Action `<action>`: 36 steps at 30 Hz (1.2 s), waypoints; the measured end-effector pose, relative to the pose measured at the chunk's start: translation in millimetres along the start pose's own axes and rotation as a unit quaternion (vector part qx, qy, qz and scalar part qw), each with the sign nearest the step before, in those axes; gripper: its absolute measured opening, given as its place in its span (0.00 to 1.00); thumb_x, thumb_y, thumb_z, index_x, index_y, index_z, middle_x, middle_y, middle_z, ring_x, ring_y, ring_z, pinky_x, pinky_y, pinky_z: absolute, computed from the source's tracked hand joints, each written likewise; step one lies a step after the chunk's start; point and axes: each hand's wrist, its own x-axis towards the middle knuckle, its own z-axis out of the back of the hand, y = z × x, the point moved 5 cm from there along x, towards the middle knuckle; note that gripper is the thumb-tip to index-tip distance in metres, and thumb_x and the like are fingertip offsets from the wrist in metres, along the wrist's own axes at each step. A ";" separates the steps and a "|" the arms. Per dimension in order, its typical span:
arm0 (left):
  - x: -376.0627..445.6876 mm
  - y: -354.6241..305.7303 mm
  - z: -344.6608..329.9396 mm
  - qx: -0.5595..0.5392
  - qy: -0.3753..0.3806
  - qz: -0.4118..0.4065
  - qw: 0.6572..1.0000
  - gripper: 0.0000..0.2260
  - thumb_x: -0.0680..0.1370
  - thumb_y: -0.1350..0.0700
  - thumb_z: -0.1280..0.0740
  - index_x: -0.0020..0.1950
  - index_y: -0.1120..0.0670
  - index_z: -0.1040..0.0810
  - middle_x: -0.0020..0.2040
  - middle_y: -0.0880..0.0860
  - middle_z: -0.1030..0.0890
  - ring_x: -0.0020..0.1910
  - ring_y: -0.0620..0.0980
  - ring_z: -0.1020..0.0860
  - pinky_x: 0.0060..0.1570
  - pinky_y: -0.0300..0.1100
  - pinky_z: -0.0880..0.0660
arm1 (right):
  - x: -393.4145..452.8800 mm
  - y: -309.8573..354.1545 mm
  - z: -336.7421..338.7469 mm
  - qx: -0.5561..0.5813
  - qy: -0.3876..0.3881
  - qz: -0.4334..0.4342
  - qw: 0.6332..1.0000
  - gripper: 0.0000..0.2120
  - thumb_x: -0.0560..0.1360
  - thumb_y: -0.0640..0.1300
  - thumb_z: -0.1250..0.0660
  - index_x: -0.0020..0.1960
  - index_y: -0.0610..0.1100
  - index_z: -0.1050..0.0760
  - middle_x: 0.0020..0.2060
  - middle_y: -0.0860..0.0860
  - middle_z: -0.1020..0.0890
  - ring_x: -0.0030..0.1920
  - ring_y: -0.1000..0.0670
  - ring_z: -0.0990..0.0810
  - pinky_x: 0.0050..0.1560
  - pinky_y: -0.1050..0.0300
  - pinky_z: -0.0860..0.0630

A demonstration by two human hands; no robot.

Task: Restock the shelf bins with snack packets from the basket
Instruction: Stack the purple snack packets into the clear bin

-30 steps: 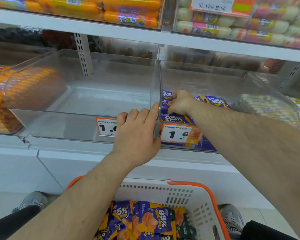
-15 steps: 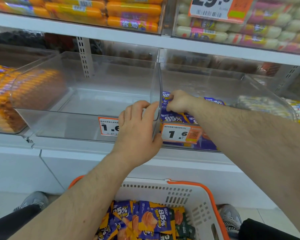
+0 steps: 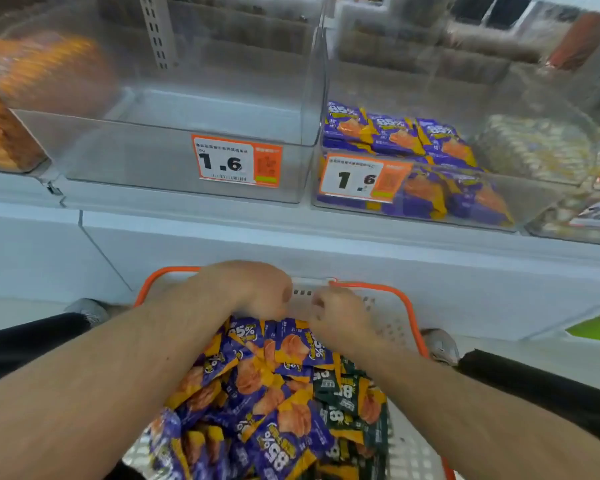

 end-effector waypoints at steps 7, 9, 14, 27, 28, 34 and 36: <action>4.3 -2.2 -4.3 -0.006 0.004 -0.007 1.000 0.05 0.80 0.52 0.40 0.51 0.50 0.35 0.48 0.51 0.31 0.44 0.51 0.32 0.44 0.44 0.34 | -22.0 -16.6 -125.3 0.137 0.239 -0.193 0.942 0.61 0.60 0.76 0.33 0.79 0.51 0.59 0.79 0.50 0.51 0.77 0.41 0.48 0.75 0.39 0.45; 1.9 -2.4 -4.6 -0.006 0.010 -0.006 1.000 0.04 0.80 0.51 0.40 0.52 0.49 0.34 0.50 0.52 0.29 0.46 0.52 0.31 0.45 0.44 0.33 | -28.9 -12.2 -134.4 0.088 0.253 -0.203 0.942 0.58 0.63 0.76 0.35 0.80 0.48 0.57 0.79 0.48 0.48 0.77 0.41 0.47 0.75 0.38 0.48; -5.3 -6.4 4.0 -0.023 -0.003 -0.001 1.000 0.19 0.81 0.51 0.40 0.72 0.52 0.32 0.68 0.52 0.27 0.63 0.53 0.27 0.55 0.43 0.31 | -54.6 2.1 -124.7 -0.099 0.212 -0.115 0.965 0.35 0.77 0.61 0.40 0.76 0.44 0.44 0.72 0.42 0.34 0.70 0.39 0.33 0.74 0.36 0.49; -28.2 4.0 53.8 -0.104 -0.074 -0.019 0.992 0.21 0.73 0.44 0.28 0.63 0.48 0.28 0.60 0.48 0.23 0.56 0.49 0.23 0.58 0.47 0.25 | -7.3 7.3 59.4 0.335 0.028 -0.080 0.938 0.11 0.77 0.40 0.38 0.41 0.51 0.21 0.45 0.47 0.17 0.47 0.45 0.19 0.48 0.53 0.24; -30.5 4.3 60.6 -0.120 -0.105 -0.032 0.987 0.16 0.73 0.47 0.28 0.58 0.49 0.26 0.56 0.49 0.21 0.53 0.50 0.22 0.55 0.47 0.24 | -4.1 8.5 74.6 0.412 0.020 -0.090 0.906 0.13 0.77 0.37 0.37 0.41 0.50 0.19 0.46 0.44 0.16 0.45 0.46 0.18 0.48 0.52 0.23; -64.2 -8.3 104.2 -0.242 -0.285 -0.075 0.925 0.11 0.72 0.58 0.26 0.36 0.48 0.25 0.37 0.46 0.19 0.36 0.48 0.22 0.34 0.39 0.29 | -18.8 14.9 154.0 0.374 -0.094 -0.106 0.916 0.10 0.79 0.43 0.35 0.41 0.45 0.19 0.31 0.55 0.21 0.33 0.56 0.26 0.39 0.59 0.30; -78.2 -16.9 117.1 -0.239 -0.326 -0.093 0.910 0.10 0.72 0.57 0.25 0.36 0.49 0.25 0.36 0.47 0.19 0.35 0.46 0.23 0.34 0.39 0.30 | -29.2 15.9 171.7 0.436 -0.126 -0.138 0.880 0.12 0.80 0.46 0.37 0.40 0.45 0.21 0.24 0.56 0.25 0.27 0.54 0.31 0.32 0.59 0.35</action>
